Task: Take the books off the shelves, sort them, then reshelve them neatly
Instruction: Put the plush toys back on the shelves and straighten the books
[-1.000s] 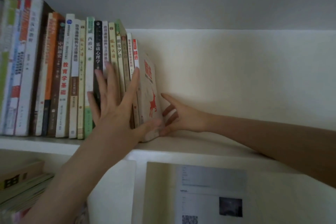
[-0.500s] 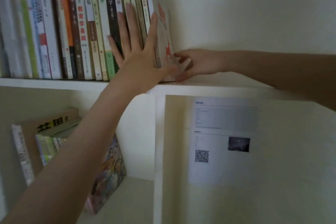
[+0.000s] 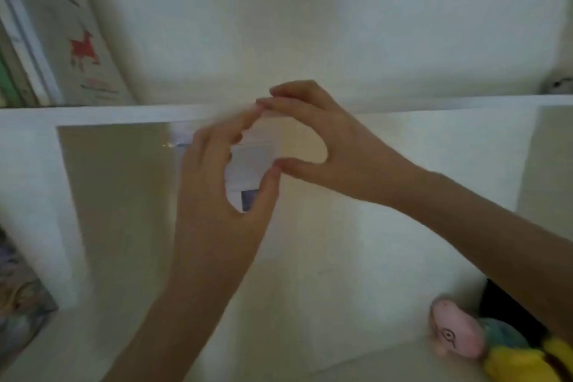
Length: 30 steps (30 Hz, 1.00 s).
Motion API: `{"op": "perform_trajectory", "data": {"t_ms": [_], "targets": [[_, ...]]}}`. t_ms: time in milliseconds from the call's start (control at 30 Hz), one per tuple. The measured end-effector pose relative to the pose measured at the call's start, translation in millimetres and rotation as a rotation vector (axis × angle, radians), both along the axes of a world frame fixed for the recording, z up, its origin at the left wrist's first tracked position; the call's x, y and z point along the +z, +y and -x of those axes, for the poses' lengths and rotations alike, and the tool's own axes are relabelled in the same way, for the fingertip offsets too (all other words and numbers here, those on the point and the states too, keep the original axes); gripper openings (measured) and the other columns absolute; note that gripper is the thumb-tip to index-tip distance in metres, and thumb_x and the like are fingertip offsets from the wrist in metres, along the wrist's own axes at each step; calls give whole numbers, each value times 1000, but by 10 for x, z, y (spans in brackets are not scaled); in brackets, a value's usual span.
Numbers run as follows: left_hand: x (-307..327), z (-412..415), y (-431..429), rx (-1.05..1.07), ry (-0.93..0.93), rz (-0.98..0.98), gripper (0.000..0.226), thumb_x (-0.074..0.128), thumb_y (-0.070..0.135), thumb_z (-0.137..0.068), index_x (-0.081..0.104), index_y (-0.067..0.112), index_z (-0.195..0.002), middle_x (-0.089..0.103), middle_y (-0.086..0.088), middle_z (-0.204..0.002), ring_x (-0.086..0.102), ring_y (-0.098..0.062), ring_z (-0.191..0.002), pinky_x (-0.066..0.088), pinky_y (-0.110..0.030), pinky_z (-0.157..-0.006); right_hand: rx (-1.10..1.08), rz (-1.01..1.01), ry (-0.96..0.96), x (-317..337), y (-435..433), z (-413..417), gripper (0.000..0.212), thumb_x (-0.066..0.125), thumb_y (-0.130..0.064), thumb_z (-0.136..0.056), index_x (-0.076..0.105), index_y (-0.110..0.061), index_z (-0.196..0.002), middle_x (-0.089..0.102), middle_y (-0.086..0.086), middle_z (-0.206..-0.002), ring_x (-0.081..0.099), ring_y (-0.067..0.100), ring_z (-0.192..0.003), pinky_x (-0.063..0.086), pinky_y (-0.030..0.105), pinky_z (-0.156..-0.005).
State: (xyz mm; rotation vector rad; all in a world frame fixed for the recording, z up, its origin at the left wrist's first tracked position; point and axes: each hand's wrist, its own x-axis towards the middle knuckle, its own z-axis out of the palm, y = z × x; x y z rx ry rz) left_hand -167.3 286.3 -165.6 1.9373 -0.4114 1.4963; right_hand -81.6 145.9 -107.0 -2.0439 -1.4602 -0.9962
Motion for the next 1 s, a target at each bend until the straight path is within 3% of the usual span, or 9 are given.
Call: {"op": "perform_trajectory", "data": {"t_ms": [67,233,300,400,467,533,700,833,1000], "targets": [[-432,-201,-309,-140,142,66,42,63,19,-82,52,30,-122,54,13,-116,55,-5,-104,43,-13,-86,-163,51,-42,-520,-430,-74,65,71,-31,-82,45,-20,-141,38,3,-146,42,19,-131,40,34,-107],[-1768,-874,-1086,-364,757,42,45,72,21,-81,48,44,-111,56,17,-107,56,3,-91,46,-13,-75,-481,-45,634,-1970,-1370,-201,68,69,-35,-85,34,-36,-144,32,-16,-140,48,-2,-112,49,20,-88],[-2275,-1093,-1381,-378,977,-79,48,72,20,-80,48,40,-117,53,11,-109,53,2,-88,42,-10,-76,-596,-71,805,-2506,-1735,-241,67,70,-35,-85,36,-33,-142,34,-11,-142,46,-2,-110,46,15,-87],[-2896,-1309,-1831,-415,1243,-186,51,70,20,-81,50,25,-128,50,4,-108,51,-6,-89,38,-8,-74,-723,-105,1011,-3164,-2251,-244,65,71,-34,-85,39,-27,-142,37,-3,-143,50,8,-112,46,25,-93],[-3218,-1399,-2142,-446,1351,-266,49,66,21,-84,48,25,-129,48,3,-109,50,-7,-93,35,-6,-72,-800,-105,1165,-3516,-2593,-226,66,70,-34,-85,38,-23,-143,33,0,-143,48,14,-120,43,27,-96],[-3488,-1477,-2449,-475,1435,-358,47,62,22,-87,46,25,-131,48,2,-114,51,-10,-103,38,-12,-82,-860,-129,1332,-3831,-2940,-227,68,70,-35,-86,37,-20,-144,31,3,-143,45,17,-124,41,28,-98],[-4060,-1811,-3115,-505,1614,-476,48,59,20,-89,44,20,-135,49,-5,-126,50,-15,-118,37,-20,-95,-998,-386,1666,-4540,-3670,-446,75,69,-42,-86,32,-16,-146,27,11,-146,42,26,-129,42,26,-91],[-4387,-2179,-3456,-496,1721,-456,51,61,15,-89,43,16,-137,50,-10,-128,54,-20,-112,41,-22,-92,-1020,-658,1826,-4951,-3920,-847,93,70,-51,-81,21,-14,-150,25,12,-151,45,28,-128,46,33,-95],[-4623,-2551,-3662,-470,1778,-236,53,65,5,-85,47,10,-135,52,-17,-124,52,-20,-91,43,-26,-85,-823,-1120,1910,-5133,-3898,-1458,103,74,-46,-79,9,-16,-153,29,9,-152,45,30,-127,49,38,-87]]}}
